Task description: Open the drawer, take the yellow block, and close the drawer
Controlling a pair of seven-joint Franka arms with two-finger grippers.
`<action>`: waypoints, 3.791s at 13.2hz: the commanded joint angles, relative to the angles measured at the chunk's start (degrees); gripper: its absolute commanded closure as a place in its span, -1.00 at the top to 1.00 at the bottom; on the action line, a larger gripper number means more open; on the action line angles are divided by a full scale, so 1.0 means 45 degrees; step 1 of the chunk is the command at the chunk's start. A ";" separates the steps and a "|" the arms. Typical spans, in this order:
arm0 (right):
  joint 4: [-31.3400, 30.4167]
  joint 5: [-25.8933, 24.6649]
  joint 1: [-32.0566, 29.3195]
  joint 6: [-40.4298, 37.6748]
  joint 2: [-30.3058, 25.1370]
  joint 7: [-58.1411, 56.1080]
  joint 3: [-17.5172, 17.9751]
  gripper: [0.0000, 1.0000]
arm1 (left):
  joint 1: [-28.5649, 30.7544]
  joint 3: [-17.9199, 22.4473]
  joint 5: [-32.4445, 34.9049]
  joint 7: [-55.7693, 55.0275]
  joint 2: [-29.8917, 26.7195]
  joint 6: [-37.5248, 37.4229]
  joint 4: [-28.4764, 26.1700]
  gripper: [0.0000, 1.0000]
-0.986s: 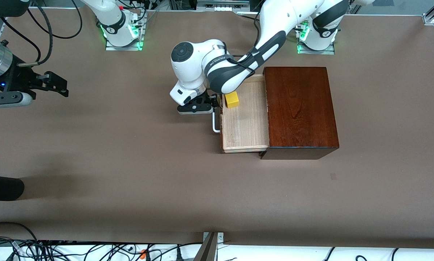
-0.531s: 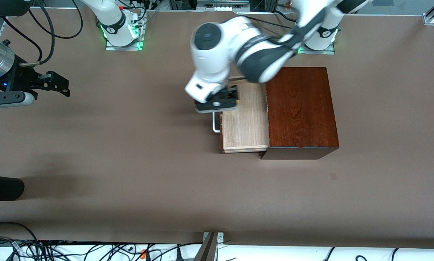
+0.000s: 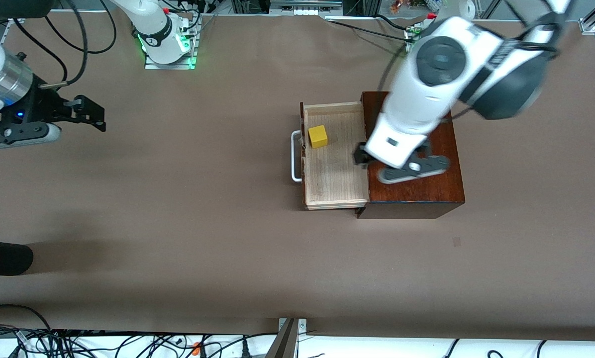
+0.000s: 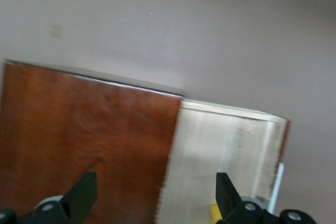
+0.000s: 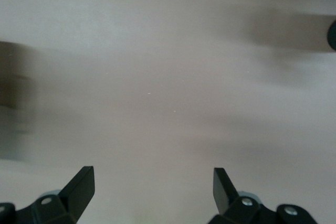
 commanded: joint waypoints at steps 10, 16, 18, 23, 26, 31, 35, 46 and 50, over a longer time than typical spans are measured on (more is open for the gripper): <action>0.1018 0.0151 0.7885 0.3284 0.3391 -0.1789 0.0788 1.00 | -0.2781 1.0098 -0.5305 1.0056 -0.5388 -0.0456 -0.3663 1.00; 0.2603 0.0131 0.8885 0.4286 0.5739 -0.6181 0.0828 1.00 | -0.3077 1.1043 -0.5110 1.0707 -0.6173 -0.0241 -0.4390 1.00; 0.2584 -0.0082 0.9061 0.4423 0.6149 -0.7160 0.0828 1.00 | -0.3077 1.0984 -0.5110 1.0688 -0.6173 -0.0260 -0.4312 1.00; 0.2506 -0.0707 0.9394 0.4697 0.6717 -0.8061 0.0828 1.00 | -0.3096 1.0770 -0.5110 1.0688 -0.6173 -0.0513 -0.4214 1.00; 0.2505 -0.1332 0.9569 0.4736 0.7087 -0.8529 0.0828 1.00 | -0.3096 1.0671 -0.5091 1.0727 -0.6153 -0.0612 -0.4194 1.00; 0.2505 -0.1959 0.9804 0.5340 0.7654 -0.8844 0.0828 1.00 | -0.3194 1.0632 -0.4524 1.0727 -0.6153 -0.0632 -0.4194 1.00; 0.2486 -0.1998 0.9784 0.5537 0.7792 -0.8883 0.0789 1.00 | -0.3175 1.0632 -0.4543 1.0669 -0.6115 -0.0670 -0.4117 1.00; 0.2037 -0.2330 0.9726 0.6179 0.7792 -0.8864 0.0769 0.96 | -0.3135 1.0651 -0.4563 1.0551 -0.5919 -0.0671 -0.3784 1.00; 0.1822 -0.2485 0.9726 0.6494 0.7792 -0.8883 0.0750 0.73 | -0.3116 1.0651 -0.4563 1.0551 -0.5900 -0.0671 -0.3765 1.00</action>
